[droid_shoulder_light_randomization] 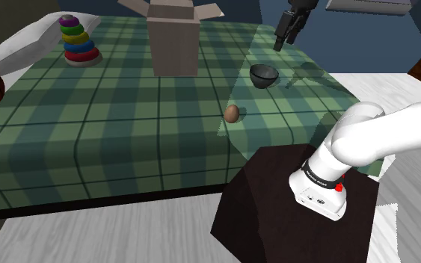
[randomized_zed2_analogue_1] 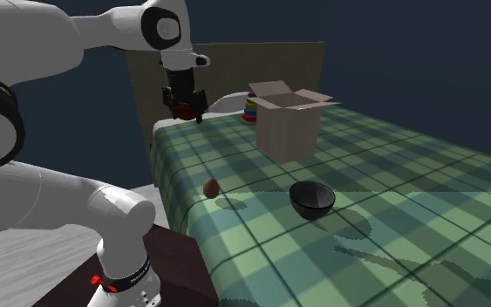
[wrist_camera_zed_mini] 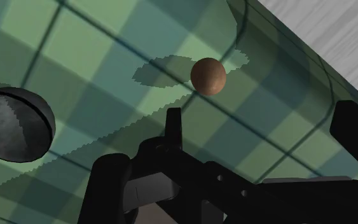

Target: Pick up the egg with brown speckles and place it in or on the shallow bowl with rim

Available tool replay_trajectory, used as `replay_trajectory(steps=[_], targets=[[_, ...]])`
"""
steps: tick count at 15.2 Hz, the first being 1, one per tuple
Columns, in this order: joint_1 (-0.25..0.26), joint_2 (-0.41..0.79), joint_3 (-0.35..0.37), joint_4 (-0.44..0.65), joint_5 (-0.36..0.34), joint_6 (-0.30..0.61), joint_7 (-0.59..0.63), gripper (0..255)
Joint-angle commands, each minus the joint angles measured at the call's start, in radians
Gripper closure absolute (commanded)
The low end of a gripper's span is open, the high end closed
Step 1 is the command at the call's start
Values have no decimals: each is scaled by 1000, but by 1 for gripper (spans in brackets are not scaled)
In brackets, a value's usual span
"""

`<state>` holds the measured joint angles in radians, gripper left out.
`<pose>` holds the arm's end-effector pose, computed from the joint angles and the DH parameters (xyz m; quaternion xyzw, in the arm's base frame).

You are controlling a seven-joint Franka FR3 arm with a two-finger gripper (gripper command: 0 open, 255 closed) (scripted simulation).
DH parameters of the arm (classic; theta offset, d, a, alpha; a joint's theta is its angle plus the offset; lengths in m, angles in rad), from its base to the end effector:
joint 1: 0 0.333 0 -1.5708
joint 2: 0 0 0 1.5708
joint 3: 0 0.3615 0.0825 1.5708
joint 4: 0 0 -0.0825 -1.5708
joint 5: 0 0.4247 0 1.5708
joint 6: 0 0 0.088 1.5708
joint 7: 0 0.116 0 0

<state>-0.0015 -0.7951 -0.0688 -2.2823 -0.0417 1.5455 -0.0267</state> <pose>0.3096 -0.0360 0.6511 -0.9995 0.0133 -0.0286 0.0026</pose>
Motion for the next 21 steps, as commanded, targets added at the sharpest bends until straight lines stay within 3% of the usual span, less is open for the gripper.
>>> replay_trajectory(steps=[1,12,17,21], targets=[[0,0,0,0,0,0,0,0],[10,-26,14,-412,-37,507,0,0],[9,70,19,-538,-63,783,8,0],[-2,213,30,-600,-95,1031,25,0]])
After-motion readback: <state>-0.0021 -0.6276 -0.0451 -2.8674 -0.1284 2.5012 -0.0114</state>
